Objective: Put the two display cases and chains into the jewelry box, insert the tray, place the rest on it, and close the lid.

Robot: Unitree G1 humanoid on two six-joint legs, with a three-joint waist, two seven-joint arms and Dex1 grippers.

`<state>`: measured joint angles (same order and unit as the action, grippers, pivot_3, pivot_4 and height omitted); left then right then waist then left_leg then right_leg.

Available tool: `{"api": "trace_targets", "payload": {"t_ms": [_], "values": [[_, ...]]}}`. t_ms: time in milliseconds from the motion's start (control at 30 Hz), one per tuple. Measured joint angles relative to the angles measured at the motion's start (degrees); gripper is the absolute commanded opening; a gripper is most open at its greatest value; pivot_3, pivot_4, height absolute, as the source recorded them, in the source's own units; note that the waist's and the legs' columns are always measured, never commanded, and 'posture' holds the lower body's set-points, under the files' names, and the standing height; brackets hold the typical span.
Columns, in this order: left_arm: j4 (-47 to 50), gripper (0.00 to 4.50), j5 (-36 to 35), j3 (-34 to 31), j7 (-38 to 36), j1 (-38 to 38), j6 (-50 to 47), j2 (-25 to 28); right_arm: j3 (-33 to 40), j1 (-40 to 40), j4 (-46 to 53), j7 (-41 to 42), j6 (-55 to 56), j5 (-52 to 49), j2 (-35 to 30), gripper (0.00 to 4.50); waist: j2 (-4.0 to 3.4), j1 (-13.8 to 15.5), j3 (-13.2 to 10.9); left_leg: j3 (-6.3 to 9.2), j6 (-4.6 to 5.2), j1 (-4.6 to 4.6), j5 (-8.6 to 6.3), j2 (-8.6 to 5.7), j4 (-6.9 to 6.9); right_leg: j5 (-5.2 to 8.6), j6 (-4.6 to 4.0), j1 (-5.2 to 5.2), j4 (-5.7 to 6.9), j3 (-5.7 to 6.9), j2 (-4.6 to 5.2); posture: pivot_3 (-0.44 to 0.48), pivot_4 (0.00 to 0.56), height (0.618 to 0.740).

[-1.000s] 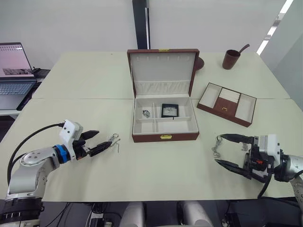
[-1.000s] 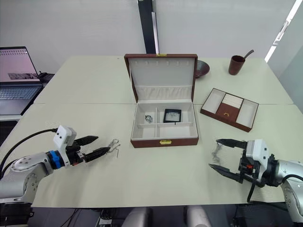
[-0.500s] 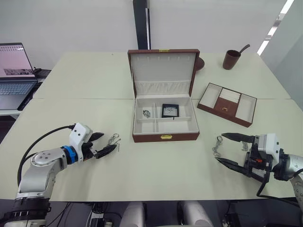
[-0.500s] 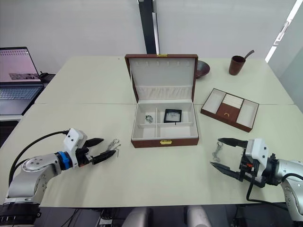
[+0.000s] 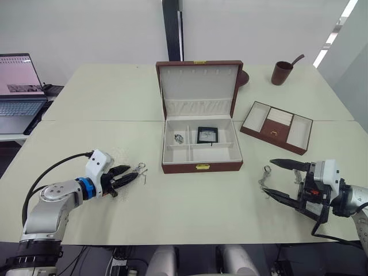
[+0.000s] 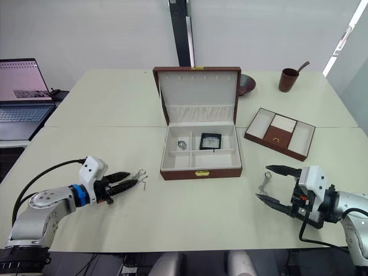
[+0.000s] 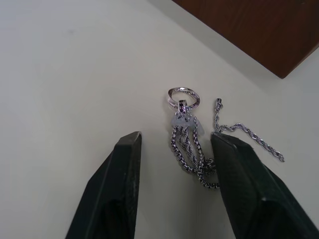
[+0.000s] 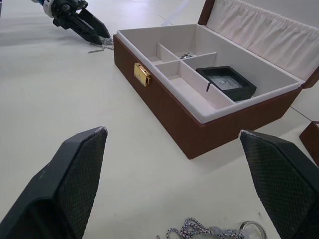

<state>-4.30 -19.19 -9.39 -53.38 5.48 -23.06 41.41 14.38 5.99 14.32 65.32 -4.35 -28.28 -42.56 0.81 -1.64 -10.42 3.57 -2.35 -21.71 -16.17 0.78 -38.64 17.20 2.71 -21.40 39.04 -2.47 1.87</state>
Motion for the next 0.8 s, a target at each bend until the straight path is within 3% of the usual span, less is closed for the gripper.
{"api": "trace_targets", "payload": {"t_ms": [133,467,800], "values": [[0.0,0.16,0.0,0.1,-0.2,0.0,-0.3,0.0,0.0,0.0,0.0,-0.4,-0.1,0.0,0.0,4.50,-0.04,0.0,0.0,-0.01,0.00,0.01,0.00,-0.01,0.01,0.00,0.00,0.00,0.00,0.00,0.02,0.000,0.150,0.740],[1.0,0.16,-0.2,0.0,-0.9,-0.1,-0.4,-0.1,0.0,0.5,1.2,-0.3,-1.4,-2.0,0.0,4.50,-0.10,0.0,0.1,0.00,0.00,0.01,0.00,-0.03,0.04,0.00,0.01,0.01,-0.02,0.01,0.06,0.000,0.150,0.740],[12.4,0.16,-6.4,0.0,-2.2,-0.2,-9.9,1.5,0.0,0.7,1.2,-0.2,-1.5,-2.0,0.0,4.50,0.05,0.0,0.0,0.08,-0.01,-0.01,0.01,-0.02,0.19,0.00,0.00,-0.02,-0.05,0.08,0.06,0.000,0.150,0.740]]}}
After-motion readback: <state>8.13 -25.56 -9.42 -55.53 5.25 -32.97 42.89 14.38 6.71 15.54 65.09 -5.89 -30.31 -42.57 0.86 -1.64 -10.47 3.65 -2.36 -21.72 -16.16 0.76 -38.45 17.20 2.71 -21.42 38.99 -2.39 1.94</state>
